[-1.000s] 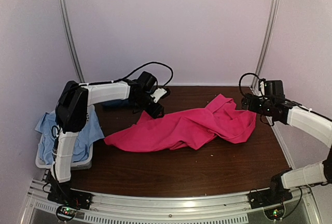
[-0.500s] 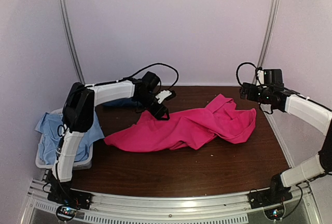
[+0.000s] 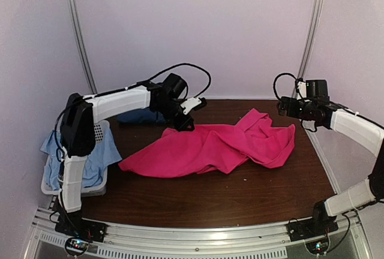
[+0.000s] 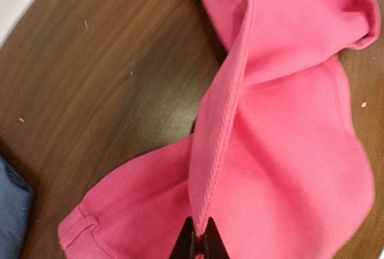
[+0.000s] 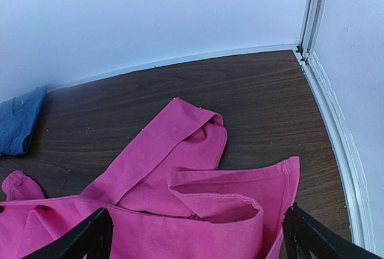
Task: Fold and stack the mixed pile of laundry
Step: Flatten out the crumpled trousers at the center of the board.
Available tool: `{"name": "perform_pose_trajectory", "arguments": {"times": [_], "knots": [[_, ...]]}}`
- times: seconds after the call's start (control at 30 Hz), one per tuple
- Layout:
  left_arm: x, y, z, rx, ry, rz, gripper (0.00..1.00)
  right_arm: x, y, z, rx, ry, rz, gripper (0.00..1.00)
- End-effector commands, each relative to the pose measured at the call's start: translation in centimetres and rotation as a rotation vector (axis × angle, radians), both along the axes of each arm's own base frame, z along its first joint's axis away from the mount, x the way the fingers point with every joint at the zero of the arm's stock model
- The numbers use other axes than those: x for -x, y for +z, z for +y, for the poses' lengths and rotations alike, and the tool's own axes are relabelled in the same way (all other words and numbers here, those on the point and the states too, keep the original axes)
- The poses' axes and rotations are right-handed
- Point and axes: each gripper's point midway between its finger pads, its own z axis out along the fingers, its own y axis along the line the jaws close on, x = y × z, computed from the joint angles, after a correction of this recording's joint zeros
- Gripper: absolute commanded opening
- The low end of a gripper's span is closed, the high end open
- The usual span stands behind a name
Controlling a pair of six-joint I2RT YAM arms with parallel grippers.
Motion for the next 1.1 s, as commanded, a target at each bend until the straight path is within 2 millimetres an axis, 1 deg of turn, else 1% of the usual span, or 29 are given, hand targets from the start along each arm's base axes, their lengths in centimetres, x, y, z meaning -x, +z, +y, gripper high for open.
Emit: {"name": "perform_pose_trajectory", "arguments": {"times": [0.0, 0.03, 0.07, 0.1, 0.13, 0.17, 0.2, 0.23, 0.27, 0.3, 0.33, 0.37, 0.4, 0.43, 0.47, 0.5, 0.53, 0.57, 0.6, 0.63, 0.67, 0.7, 0.77, 0.83, 0.87, 0.9, 0.97, 1.0, 1.07], "knots": [[5.6, 11.6, -2.4, 0.080, -0.120, -0.266, 0.00, 0.1, 2.4, -0.5, 0.019, 0.008, -0.034, 1.00], [7.9, 11.2, -2.9, 0.058, -0.174, -0.279, 0.00, 0.2, 2.6, -0.6, 0.021, 0.010, -0.035, 1.00], [10.5, 10.4, -3.5, 0.022, -0.233, -0.292, 0.00, 0.2, 2.9, -0.7, 0.026, 0.010, -0.036, 0.99], [13.1, 8.8, -3.9, -0.026, -0.291, -0.300, 0.00, 0.3, 3.1, -0.8, 0.030, 0.011, -0.036, 0.99], [16.2, 6.7, -4.2, -0.082, -0.378, -0.305, 0.00, 0.5, 3.5, -0.7, 0.033, 0.016, -0.041, 0.99], [18.8, 4.2, -4.2, -0.150, -0.441, -0.322, 0.00, 0.7, 3.6, -0.8, 0.039, 0.020, -0.040, 0.99], [22.0, 1.3, -4.0, -0.235, -0.518, -0.343, 0.00, 0.8, 3.7, -0.8, 0.045, 0.026, -0.038, 0.99], [24.6, -1.3, -3.4, -0.293, -0.582, -0.338, 0.00, 1.0, 3.8, -0.8, 0.050, 0.032, -0.037, 0.99], [26.7, -4.2, -2.2, -0.357, -0.633, -0.314, 0.00, 1.1, 3.8, -0.8, 0.054, 0.036, -0.035, 0.99], [28.0, -6.2, -1.2, -0.412, -0.662, -0.293, 0.00, 1.2, 3.8, -0.8, 0.055, 0.041, -0.031, 0.99], [28.9, -7.7, -0.1, -0.462, -0.674, -0.266, 0.00, 1.2, 3.7, -0.7, 0.054, 0.045, -0.028, 0.98], [29.4, -8.7, 0.9, -0.494, -0.674, -0.236, 0.00, 1.3, 3.7, -0.6, 0.048, 0.054, -0.027, 0.98], [29.6, -9.0, 1.6, -0.506, -0.663, -0.217, 0.00, 1.3, 3.5, -0.2, 0.038, 0.075, -0.025, 0.97], [29.5, -8.6, 1.9, -0.496, -0.643, -0.216, 0.05, 1.2, 3.3, 0.2, 0.028, 0.096, -0.023, 0.97], [29.5, -7.7, 1.7, -0.459, -0.623, -0.220, 0.13, 1.1, 3.1, 0.8, 0.015, 0.126, -0.018, 0.96], [29.2, -6.3, 1.3, -0.402, -0.598, -0.217, 0.24, 1.0, 2.7, 1.2, 0.004, 0.149, -0.009, 0.96], [28.5, -4.6, 0.7, -0.334, -0.552, -0.202, 0.33, 0.9, 2.4, 1.6, -0.005, 0.168, -0.003, 0.95], [27.7, -2.5, 0.1, -0.254, -0.511, -0.193, 0.39, 0.7, 2.1, 2.0, -0.017, 0.185, 0.006, 0.94], [26.9, -0.3, -0.6, -0.157, -0.477, -0.166, 0.43, 0.5, 1.8, 2.5, -0.033, 0.205, 0.010, 0.92], [25.7, 1.7, -1.1, -0.073, -0.432, -0.159, 0.46, 0.2, 1.6, 2.9, -0.046, 0.221, 0.014, 0.91], [24.0, 3.4, -1.2, -0.005, -0.381, -0.158, 0.48, 0.0, 1.4, 3.4, -0.055, 0.235, 0.018, 0.90], [22.0, 4.9, -1.1, 0.048, -0.316, -0.166, 0.50, -0.3, 1.1, 3.7, -0.060, 0.244, 0.024, 0.89], [17.3, 7.1, -0.5, 0.107, -0.179, -0.188, 0.52, -0.9, 0.8, 4.4, -0.072, 0.263, 0.029, 0.88], [13.3, 7.7, 0.1, 0.123, -0.072, -0.181, 0.52, -1.6, 0.2, 4.8, -0.076, 0.272, 0.044, 0.88], [12.2, 7.7, 0.1, 0.140, -0.066, -0.153, 0.52, -2.1, -0.3, 5.0, -0.076, 0.272, 0.056, 0.88], [11.9, 7.2, -0.4, 0.162, -0.093, -0.116, 0.52, -2.4, -0.6, 5.2, -0.079, 0.278, 0.063, 0.88], [11.0, 7.0, -0.9, 0.176, -0.102, -0.132, 0.55, -3.0, -1.2, 5.7, -0.087, 0.295, 0.075, 0.88], [10.1, 6.6, -1.2, 0.170, -0.082, -0.146, 0.57, -3.3, -1.7, 5.9, -0.088, 0.303, 0.083, 0.88], [7.6, 4.5, -1.0, 0.116, -0.017, -0.134, 0.58, -4.1, -2.9, 6.1, -0.083, 0.304, 0.106, 0.88]]}}
